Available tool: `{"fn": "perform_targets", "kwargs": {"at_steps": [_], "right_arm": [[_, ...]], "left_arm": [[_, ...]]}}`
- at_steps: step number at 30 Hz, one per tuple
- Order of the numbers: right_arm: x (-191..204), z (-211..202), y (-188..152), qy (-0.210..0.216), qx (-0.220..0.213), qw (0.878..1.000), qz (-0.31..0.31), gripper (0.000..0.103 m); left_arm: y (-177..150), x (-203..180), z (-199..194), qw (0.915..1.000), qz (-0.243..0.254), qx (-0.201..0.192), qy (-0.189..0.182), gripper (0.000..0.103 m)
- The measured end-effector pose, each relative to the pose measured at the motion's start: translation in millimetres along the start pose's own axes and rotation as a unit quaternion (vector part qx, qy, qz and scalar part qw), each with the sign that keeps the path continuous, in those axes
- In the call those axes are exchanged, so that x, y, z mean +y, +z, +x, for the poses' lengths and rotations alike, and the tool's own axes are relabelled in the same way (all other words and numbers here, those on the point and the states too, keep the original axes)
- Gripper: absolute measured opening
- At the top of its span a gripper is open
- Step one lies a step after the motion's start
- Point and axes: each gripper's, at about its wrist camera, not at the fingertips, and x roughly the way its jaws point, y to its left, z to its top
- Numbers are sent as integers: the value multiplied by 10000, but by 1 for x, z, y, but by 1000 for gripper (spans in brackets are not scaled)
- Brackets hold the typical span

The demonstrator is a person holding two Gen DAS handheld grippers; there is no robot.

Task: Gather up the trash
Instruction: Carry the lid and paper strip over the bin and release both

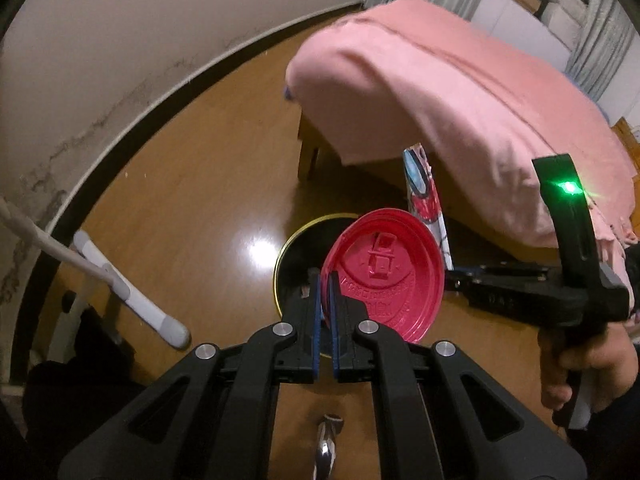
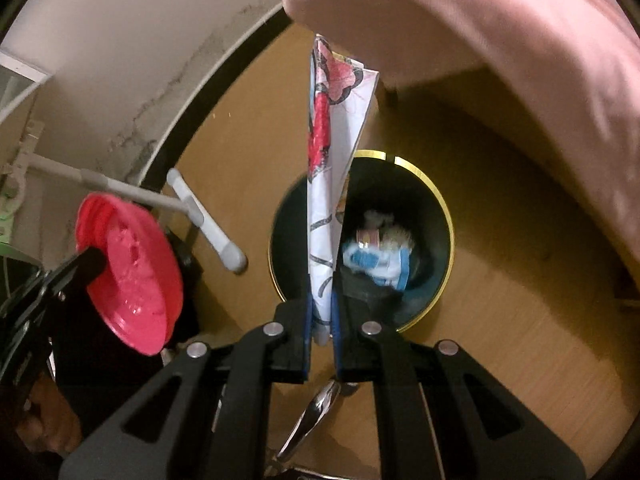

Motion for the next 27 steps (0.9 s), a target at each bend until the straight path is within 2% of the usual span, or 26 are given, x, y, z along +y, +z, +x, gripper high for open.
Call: {"fn": "perform_targets", "kwargs": {"at_steps": [4,9,10,12,13,14,19,24,26,27], "right_arm": [[-7,24,-3,68,224,9997,95,9],[-21,32,-2,120,268,9993,219,9],[-23,32,-1,160,278,9992,243,13],[-27,30,-1,195,258,9989,329,44],[-30,30,0,193,211,9990,354,71],[-32,26,0,170,82,9991,391,73],[-43,24,-2,206,-40,9982,564,73],[-54,4,0,211,-279,9965,758,73],[-59,-9,2,193,-373,9958,814,73],[-60,-15,2,182,-415,9955,832,73]], "left_arm": [[-8,-1,25,9998,13,209,64,3],[-10,-4,42,9992,81,371,96,3],[-10,-4,45,9991,79,402,90,3],[-11,-5,51,9988,96,467,87,3],[-10,-6,52,9987,98,486,87,3],[-10,-6,55,9986,99,513,76,3],[-9,-12,61,9982,115,586,53,3],[0,-21,68,9977,204,633,-83,3],[5,-28,70,9973,305,659,-102,9],[8,-30,72,9969,317,704,-116,27]]}}
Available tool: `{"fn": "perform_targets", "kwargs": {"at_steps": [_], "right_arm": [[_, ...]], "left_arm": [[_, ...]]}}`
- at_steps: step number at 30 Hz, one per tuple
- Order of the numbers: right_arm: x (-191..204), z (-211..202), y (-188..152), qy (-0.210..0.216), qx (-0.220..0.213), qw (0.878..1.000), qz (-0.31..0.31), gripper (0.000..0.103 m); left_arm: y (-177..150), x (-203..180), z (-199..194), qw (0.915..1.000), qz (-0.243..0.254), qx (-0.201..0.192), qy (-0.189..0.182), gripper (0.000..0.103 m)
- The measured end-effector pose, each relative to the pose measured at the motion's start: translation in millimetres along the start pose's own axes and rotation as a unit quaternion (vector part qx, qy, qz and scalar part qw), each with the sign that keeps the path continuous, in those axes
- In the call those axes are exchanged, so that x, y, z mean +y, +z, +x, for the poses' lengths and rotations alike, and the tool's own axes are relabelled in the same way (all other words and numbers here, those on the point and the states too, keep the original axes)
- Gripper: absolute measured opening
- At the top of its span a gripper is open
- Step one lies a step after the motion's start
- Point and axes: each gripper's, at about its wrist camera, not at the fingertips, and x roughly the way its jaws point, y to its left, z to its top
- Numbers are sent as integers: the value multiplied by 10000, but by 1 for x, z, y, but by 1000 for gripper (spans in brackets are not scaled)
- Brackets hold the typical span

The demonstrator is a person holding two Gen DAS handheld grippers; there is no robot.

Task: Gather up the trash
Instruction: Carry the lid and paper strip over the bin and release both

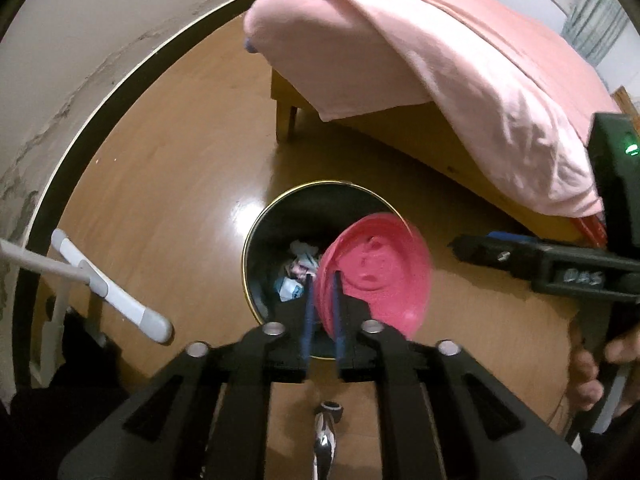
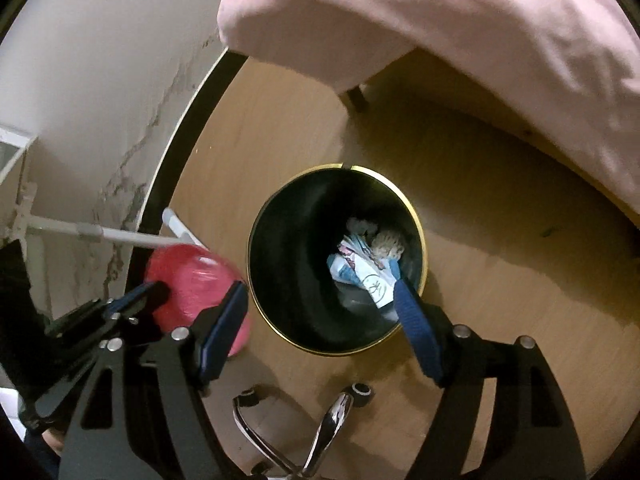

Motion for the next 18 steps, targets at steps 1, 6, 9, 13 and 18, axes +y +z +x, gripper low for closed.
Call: {"fn": "perform_targets", "kwargs": {"at_steps": [1,6,9,13,18], "right_arm": [[-1,-6,2,-11,-46,10000,6,73],[6,-37,4,-84,-294,9995,-42,73],[20,-51,5,-104,-370,9990,-216,73],[60,-69,2,-121,-475,9964,-692,73],[154,-101,-5,-79,-775,9807,-1794,73]], "left_arm": [[3,-2,-1,10000,-18,5,-87,53],[5,-6,-22,9995,-12,-254,-173,65],[1,-3,-44,9991,0,-413,-129,77],[-12,8,-98,9970,43,-745,214,84],[-38,44,-199,9887,-74,-1337,669,89]]}}
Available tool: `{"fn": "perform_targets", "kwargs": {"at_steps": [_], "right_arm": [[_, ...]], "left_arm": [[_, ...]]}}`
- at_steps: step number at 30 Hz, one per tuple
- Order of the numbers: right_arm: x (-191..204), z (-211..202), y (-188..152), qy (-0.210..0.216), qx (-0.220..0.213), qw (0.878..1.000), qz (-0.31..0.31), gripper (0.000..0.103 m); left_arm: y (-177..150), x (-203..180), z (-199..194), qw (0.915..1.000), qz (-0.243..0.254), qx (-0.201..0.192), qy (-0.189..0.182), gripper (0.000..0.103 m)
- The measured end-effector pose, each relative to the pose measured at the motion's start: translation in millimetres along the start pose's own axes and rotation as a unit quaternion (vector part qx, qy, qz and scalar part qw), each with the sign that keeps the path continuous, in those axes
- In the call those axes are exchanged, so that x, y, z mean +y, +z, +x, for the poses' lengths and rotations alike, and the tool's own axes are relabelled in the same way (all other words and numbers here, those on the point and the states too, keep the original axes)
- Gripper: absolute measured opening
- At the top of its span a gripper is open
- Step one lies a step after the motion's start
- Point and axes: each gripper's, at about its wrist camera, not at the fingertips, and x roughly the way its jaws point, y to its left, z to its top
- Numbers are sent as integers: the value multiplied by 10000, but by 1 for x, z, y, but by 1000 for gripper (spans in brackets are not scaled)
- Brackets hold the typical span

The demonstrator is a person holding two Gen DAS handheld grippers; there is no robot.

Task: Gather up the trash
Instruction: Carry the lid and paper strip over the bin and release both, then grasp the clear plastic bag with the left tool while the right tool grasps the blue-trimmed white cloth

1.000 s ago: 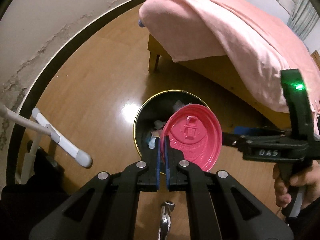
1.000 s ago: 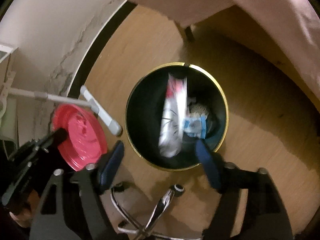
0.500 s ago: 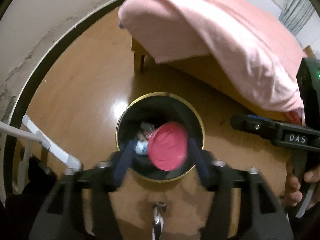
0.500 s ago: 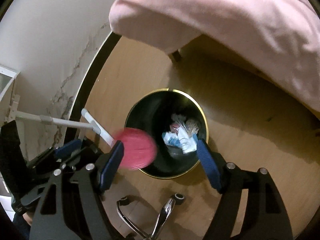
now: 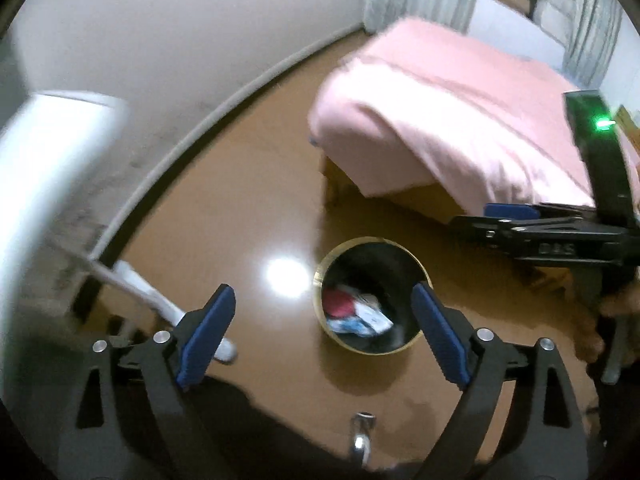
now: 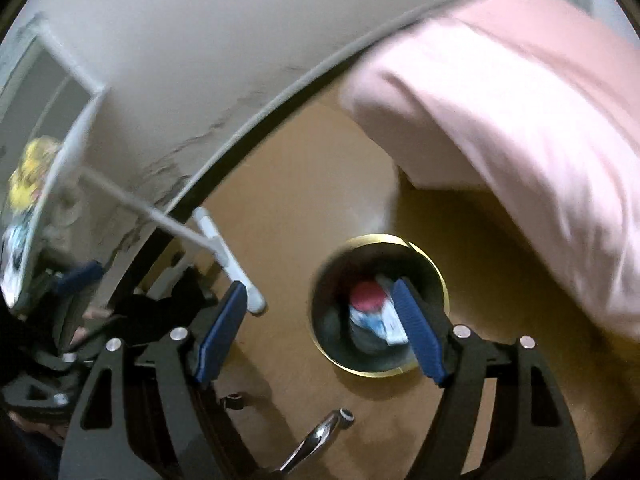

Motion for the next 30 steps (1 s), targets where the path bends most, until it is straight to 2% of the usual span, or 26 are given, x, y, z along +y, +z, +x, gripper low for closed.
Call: {"fn": "perform_targets", "kwargs": {"at_steps": [4,6,8,10,13,15,16,17,20,23,27,30], "right_arm": [[92,-21,20,256,-252,9950,-936,73],[147,-27,26,481,-329,9881,-1425,73],[199,-28,26,715,-347,9794,-1859,73],[263,-25,21,1003,-299,9660,-2363,73],[339,-19,9,1307,-175,9472,-2922,73],[391,-16,3,1523,-110,9313,-3306,73],[413,-15,0,1576,-113,9254,-3446,73],[433,-15,-3,1626,-124,9192,-3585,73],[482,-7,-7,1715,-70,9073,-3839,73],[518,4,-5,1648,-45,8985,-4069,73],[547,28,1,1423,9,8976,-4173,73],[555,49,10,1286,100,9001,-4161,71]], "left_arm": [[-17,69,-97,9942,-339,-750,694,92],[-37,113,-143,9862,-618,-1014,1157,92],[-57,152,-175,9778,-883,-1118,1539,92],[-84,201,-208,9643,-1193,-1136,2075,93],[-125,272,-247,9359,-1751,-1000,2887,93],[-148,314,-269,9221,-2136,-942,3087,93],[-158,335,-281,9118,-2370,-930,3221,93],[-167,350,-289,9065,-2491,-952,3274,93],[-178,396,-307,8993,-2596,-996,3375,93],[-174,435,-306,9023,-2538,-925,3361,93],[-150,471,-272,9185,-2340,-753,3098,93],[-135,486,-250,9209,-2263,-634,3111,93]]}}
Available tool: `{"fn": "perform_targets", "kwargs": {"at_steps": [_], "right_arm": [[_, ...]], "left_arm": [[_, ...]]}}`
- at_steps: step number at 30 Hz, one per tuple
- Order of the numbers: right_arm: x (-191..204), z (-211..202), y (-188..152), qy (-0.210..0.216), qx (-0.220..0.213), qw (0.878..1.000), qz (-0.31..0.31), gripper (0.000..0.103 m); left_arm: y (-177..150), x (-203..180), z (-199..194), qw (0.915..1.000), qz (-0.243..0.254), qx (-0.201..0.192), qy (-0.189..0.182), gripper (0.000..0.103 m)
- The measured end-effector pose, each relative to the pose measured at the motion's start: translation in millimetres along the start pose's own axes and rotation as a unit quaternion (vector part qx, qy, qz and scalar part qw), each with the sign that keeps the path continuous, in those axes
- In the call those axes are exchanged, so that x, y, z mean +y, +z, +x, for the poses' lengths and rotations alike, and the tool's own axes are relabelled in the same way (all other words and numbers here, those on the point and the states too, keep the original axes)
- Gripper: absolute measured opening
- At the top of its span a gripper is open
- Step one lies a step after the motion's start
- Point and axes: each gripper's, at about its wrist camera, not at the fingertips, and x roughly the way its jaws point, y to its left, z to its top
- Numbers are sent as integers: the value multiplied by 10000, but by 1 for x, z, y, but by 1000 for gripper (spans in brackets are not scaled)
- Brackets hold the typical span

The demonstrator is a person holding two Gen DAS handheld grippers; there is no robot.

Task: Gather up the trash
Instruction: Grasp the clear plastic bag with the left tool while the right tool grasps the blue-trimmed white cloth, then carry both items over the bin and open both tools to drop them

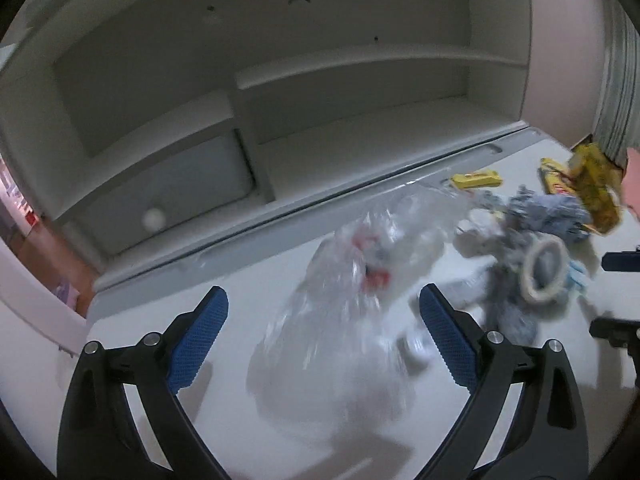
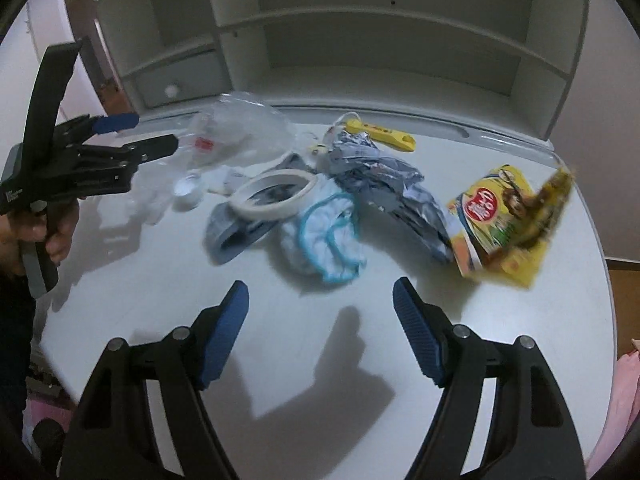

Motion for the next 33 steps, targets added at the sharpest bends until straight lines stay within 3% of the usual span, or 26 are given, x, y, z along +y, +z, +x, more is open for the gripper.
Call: {"fn": "perform_targets", "kwargs": {"at_steps": [4,8,10,11,13,18,24,29,33], "right_arm": [[-3,21,12,-56,70,10000,-17,68],[5,36,21,-67,144,9998,-107,55],[8,41,22,-49,199,9997,-141,42],[8,42,22,-50,219,9996,-150,32],[10,39,20,-44,231,9996,-186,25],[10,13,2,-14,181,9996,-201,20],[-9,-24,-34,123,214,9995,206,19],[-24,-67,-59,202,-63,9989,428,19],[-44,-102,-80,111,-320,9975,619,19]], "left_arm": [[12,-2,36,9999,21,155,43,93],[11,2,47,9996,-77,216,-137,89],[8,2,47,9993,-82,253,-254,50],[7,2,45,9991,-85,292,-293,44],[6,5,39,9987,-206,298,-356,32],[-3,10,5,9990,-349,152,-215,29],[-22,4,-50,9991,-410,-45,92,29],[-46,-16,-99,9990,-437,-121,33,29],[-57,-56,-128,9991,-336,-171,-192,29]]}}
